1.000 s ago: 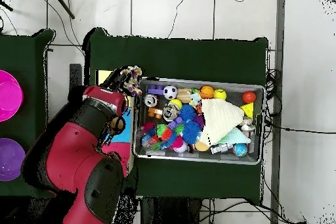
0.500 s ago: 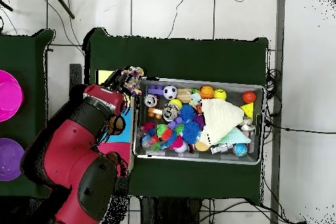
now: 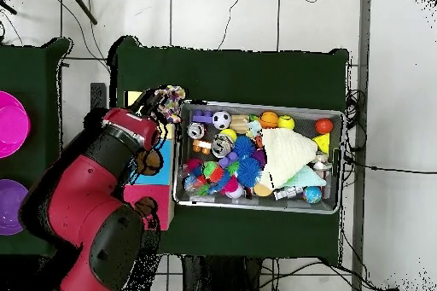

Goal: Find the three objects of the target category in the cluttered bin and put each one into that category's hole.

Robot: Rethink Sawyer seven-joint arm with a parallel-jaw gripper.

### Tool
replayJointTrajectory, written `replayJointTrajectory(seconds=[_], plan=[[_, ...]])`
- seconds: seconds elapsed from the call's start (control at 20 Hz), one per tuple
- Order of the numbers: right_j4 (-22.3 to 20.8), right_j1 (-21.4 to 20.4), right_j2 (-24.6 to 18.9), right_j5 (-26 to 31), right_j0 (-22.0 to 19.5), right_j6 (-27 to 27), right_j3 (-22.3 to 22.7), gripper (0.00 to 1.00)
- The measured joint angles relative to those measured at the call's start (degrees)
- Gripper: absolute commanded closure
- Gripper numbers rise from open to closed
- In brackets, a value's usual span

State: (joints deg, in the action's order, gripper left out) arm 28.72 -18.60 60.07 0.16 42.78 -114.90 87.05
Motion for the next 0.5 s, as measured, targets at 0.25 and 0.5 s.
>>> replayJointTrajectory(seconds=[0.25, 0.5], plan=[[2.31, 1.57, 2.06, 2.08, 1.16, 0.0, -0.82, 1.0], [4.13, 2.93, 3.76, 4.88, 2.14, 0.0, -1.64, 1.0]])
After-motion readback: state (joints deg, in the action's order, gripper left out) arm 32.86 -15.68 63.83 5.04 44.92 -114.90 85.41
